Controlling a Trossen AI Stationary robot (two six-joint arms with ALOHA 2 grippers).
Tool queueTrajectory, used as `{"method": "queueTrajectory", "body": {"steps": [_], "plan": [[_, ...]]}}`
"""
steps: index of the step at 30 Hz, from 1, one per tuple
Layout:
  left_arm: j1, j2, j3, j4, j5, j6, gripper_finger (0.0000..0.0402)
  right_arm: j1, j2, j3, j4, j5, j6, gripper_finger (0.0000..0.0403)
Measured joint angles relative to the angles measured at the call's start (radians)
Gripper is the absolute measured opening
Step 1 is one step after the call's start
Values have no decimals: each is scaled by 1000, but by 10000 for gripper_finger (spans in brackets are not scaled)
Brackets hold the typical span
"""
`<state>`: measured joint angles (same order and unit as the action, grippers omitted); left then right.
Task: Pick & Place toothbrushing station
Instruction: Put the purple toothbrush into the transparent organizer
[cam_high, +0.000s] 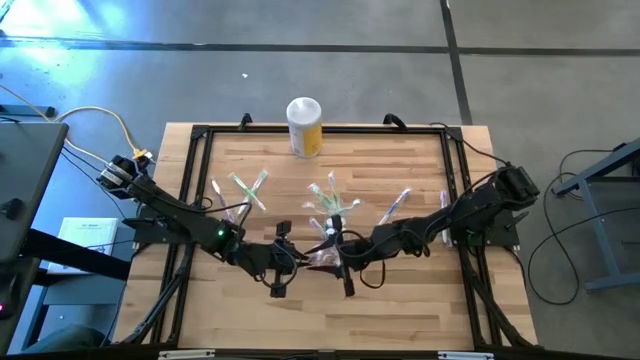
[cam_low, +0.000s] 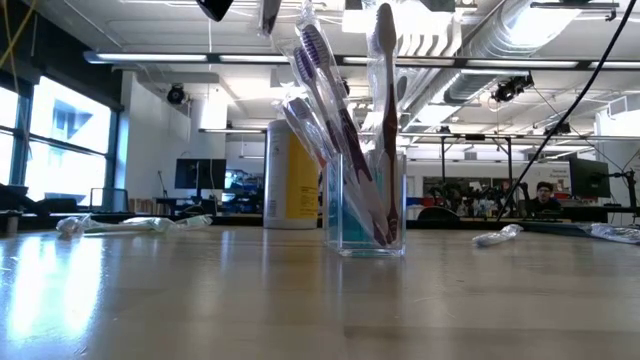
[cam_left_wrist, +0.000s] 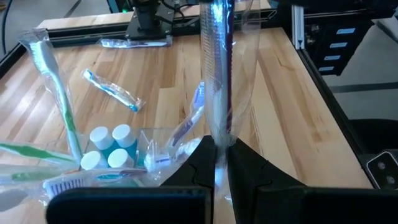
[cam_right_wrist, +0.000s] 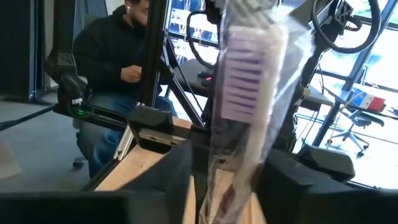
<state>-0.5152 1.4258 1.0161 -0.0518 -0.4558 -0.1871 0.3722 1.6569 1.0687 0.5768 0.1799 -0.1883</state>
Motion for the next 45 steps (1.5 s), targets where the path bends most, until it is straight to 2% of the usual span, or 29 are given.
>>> {"method": "queueTrajectory", "body": {"steps": [4,6,14,18,25,30,32,36,38,42,45], "plan": [[-2,0,0,-1,3,4,32,0,0,0,-7,-10,-14,45],[-2,0,0,-10,-3,4,54,1,0,0,-25,-33,-36,17],[-2,0,0,-1,4,7,157,10,0,0,-53,-80,-23,10],[-2,0,0,1,8,3,194,45,-9,14,-87,-76,-26,10],[-2,0,0,-4,57,-27,209,124,-52,72,-240,-82,-13,10],[-3,-26,0,-89,110,-97,209,175,-75,103,-410,-78,104,10],[-3,-45,0,-158,114,-174,209,194,-74,105,-486,-33,147,10],[-2,-69,0,-290,114,-300,209,230,-73,105,-638,203,204,10],[-2,-75,0,-360,114,-348,209,230,-73,105,-699,282,241,10],[-2,-77,0,-533,84,-425,210,216,-71,105,-729,375,255,10],[-1,-77,0,-661,33,-491,210,192,-63,105,-738,381,262,10]]}}
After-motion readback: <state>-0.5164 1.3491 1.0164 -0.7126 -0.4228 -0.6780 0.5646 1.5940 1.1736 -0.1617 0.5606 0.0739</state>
